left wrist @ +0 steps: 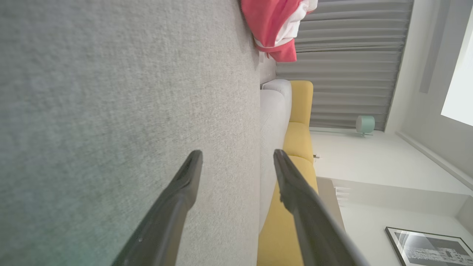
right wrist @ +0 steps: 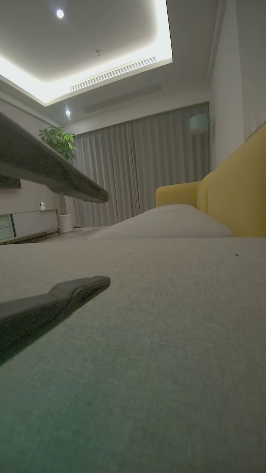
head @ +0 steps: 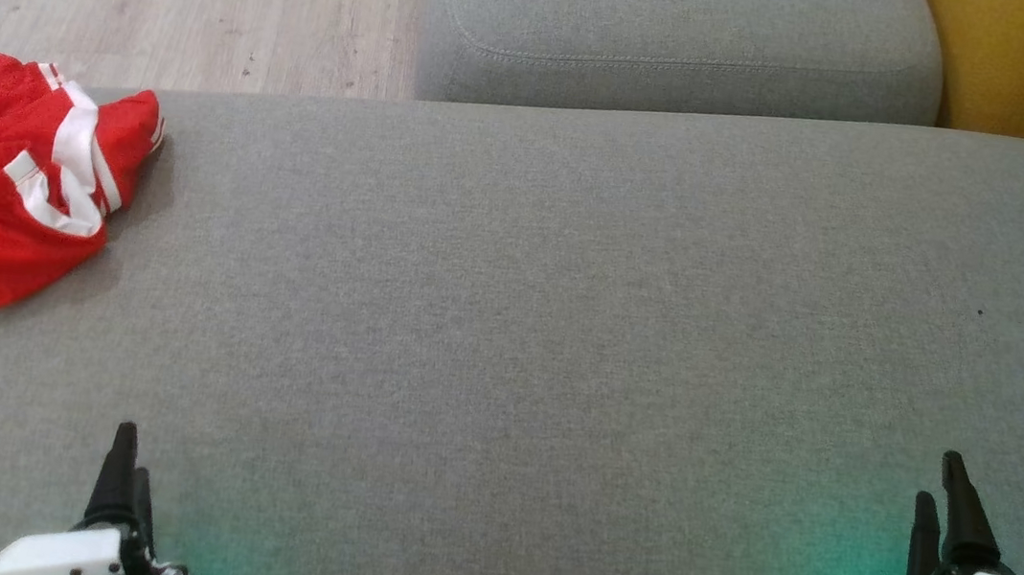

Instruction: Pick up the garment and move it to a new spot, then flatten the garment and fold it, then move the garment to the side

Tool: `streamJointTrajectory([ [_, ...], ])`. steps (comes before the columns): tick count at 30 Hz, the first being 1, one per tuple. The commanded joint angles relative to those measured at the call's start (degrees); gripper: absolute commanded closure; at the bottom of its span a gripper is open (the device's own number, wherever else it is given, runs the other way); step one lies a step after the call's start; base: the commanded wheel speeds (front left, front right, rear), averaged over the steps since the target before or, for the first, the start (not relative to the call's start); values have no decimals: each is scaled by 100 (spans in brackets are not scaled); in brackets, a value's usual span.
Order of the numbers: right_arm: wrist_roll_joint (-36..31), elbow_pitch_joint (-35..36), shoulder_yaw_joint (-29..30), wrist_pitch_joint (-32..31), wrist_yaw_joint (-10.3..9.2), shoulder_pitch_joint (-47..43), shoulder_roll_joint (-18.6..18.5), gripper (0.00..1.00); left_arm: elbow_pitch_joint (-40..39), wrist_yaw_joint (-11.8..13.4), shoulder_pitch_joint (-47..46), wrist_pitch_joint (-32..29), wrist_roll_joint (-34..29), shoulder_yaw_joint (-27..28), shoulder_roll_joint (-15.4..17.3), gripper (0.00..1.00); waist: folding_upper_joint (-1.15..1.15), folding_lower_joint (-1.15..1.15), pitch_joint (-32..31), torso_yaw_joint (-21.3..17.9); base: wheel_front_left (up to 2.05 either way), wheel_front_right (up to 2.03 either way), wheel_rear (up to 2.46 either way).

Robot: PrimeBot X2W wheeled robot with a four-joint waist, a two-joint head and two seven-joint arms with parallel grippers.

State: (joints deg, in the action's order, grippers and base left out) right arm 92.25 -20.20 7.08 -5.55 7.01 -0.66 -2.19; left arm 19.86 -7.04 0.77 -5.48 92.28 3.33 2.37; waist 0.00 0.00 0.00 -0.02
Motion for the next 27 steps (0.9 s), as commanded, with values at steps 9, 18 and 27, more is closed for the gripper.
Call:
streamJointTrajectory([
  [9, -474, 308, -75, 210, 7, 178, -21, 0, -445, 77, -180, 190, -412, -119, 23, 0, 0, 0, -31, 5, 0, 0, 0],
  [18, -1236, 555, -169, 345, 10, 151, -25, 0, -656, 204, -175, 326, -1051, -237, 25, 0, 0, 0, -55, 16, 0, 0, 0],
  [27, -2129, 748, -338, 497, 13, 89, -29, 0, -784, 316, -160, 479, -2061, -401, 31, 0, 0, 0, -79, 31, 0, 0, 0],
])
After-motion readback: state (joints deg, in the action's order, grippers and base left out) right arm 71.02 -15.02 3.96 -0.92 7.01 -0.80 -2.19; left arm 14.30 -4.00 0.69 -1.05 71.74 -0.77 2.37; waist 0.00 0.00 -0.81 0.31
